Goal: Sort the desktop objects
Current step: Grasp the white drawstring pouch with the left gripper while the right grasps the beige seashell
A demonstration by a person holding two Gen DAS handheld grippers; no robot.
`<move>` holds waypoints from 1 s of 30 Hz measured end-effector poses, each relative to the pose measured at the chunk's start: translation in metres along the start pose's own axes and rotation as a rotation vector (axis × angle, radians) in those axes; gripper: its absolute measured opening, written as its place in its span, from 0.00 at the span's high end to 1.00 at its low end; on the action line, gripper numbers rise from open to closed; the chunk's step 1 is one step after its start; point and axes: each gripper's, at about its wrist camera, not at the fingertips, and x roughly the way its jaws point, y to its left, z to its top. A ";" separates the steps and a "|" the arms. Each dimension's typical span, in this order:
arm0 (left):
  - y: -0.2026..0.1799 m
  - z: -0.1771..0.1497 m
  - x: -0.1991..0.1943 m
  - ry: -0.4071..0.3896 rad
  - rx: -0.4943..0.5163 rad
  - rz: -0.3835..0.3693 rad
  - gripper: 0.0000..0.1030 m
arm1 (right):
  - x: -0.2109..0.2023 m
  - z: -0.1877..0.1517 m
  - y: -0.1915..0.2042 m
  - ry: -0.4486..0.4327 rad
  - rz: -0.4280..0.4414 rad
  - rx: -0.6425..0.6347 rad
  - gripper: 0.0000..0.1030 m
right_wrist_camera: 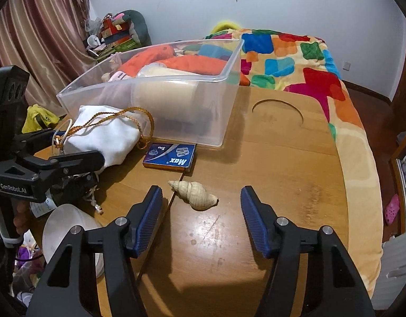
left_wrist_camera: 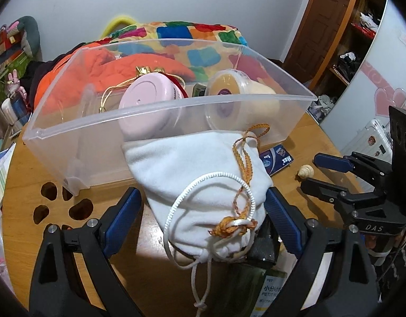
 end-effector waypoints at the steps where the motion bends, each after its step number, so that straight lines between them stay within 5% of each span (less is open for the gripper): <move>1: 0.000 0.000 0.000 -0.006 0.001 0.002 0.08 | 0.001 0.000 0.001 -0.001 -0.001 -0.005 0.45; 13: 0.000 0.001 -0.007 -0.045 0.035 -0.032 0.42 | 0.003 0.002 0.010 -0.017 -0.001 -0.041 0.67; 16: -0.003 0.000 -0.010 -0.050 0.059 -0.008 0.48 | 0.003 0.004 0.009 -0.016 0.013 -0.028 0.85; 30: -0.011 0.002 -0.033 -0.090 0.121 0.065 0.55 | -0.015 0.005 -0.004 -0.085 0.057 0.062 0.85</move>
